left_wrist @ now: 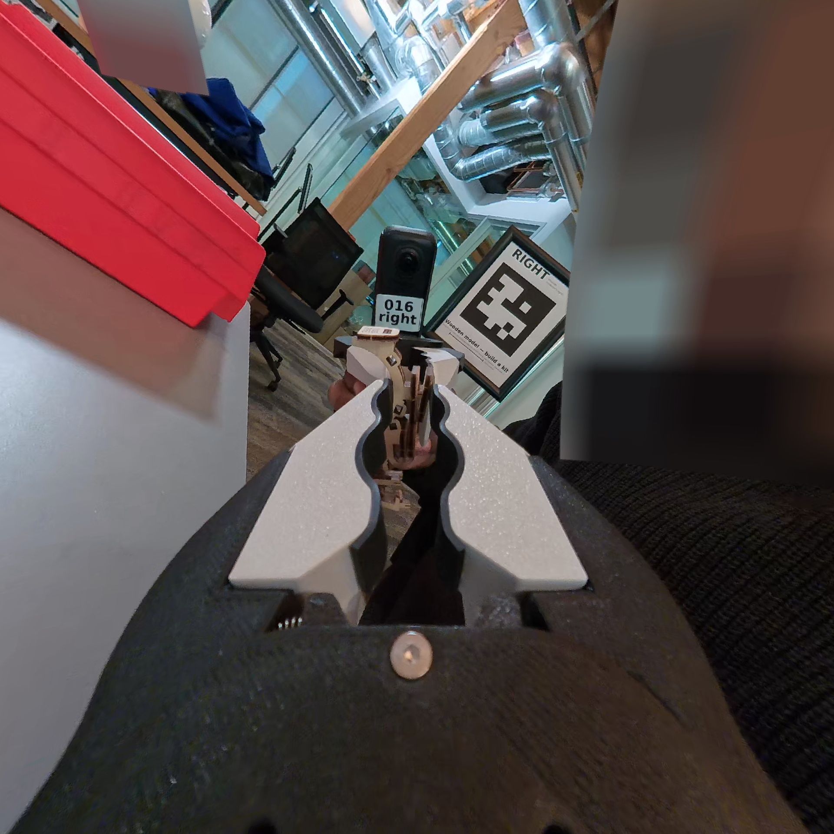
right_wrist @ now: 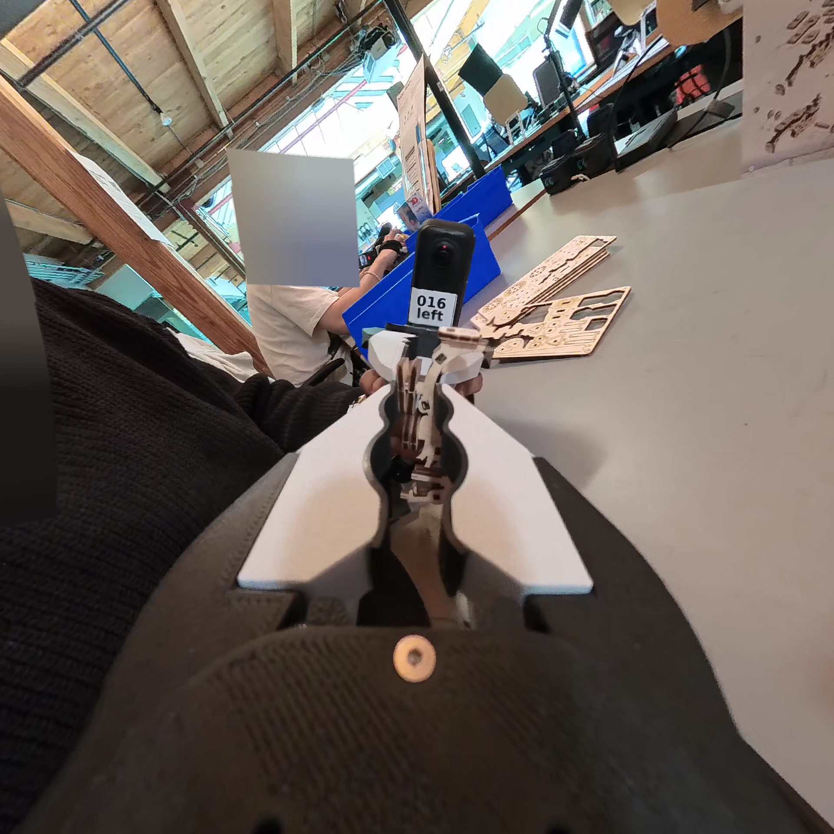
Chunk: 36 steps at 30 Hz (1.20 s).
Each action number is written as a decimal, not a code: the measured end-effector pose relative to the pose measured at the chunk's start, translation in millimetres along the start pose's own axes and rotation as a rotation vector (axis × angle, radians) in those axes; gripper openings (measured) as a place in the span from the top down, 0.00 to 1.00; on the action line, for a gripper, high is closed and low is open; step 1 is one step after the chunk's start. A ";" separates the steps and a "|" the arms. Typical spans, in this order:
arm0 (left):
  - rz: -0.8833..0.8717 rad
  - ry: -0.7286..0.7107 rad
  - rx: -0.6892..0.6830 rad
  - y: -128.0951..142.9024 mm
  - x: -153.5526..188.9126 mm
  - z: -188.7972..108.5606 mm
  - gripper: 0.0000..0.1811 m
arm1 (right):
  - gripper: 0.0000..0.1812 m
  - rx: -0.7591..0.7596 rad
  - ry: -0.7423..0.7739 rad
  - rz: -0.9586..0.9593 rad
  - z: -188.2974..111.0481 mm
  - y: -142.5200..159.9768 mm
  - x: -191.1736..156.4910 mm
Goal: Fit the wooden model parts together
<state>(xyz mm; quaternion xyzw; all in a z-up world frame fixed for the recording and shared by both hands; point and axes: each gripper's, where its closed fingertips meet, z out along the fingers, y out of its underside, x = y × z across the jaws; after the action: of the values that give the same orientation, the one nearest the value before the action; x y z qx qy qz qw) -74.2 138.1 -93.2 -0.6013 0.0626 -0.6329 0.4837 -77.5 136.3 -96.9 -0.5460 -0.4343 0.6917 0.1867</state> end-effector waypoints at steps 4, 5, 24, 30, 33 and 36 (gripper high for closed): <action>-0.012 0.003 0.000 1.2 -0.5 -0.2 0.92 | 0.92 -0.013 -0.004 0.006 -0.3 1.5 0.3; -0.014 0.003 0.001 1.5 -0.8 0.0 0.92 | 0.92 -0.016 -0.004 0.008 -0.4 1.8 0.6; -0.062 -0.001 0.005 2.2 -4.4 0.2 0.92 | 0.93 -0.020 -0.039 0.133 -2.7 3.4 5.1; -0.122 0.030 0.016 1.7 -4.0 0.1 0.92 | 0.93 0.014 -0.106 0.245 -4.0 2.4 5.0; -0.092 0.014 0.007 1.6 -4.0 0.4 0.92 | 0.92 0.020 -0.115 0.255 -4.4 1.6 4.8; -0.084 0.007 0.009 1.2 -3.9 1.0 0.92 | 0.92 0.043 -0.136 0.282 -5.0 0.3 4.3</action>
<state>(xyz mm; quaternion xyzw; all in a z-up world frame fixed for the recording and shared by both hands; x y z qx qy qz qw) -73.4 140.6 -96.5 -0.5988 0.0362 -0.6552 0.4591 -74.3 141.3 -99.7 -0.5491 -0.3503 0.7556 0.0695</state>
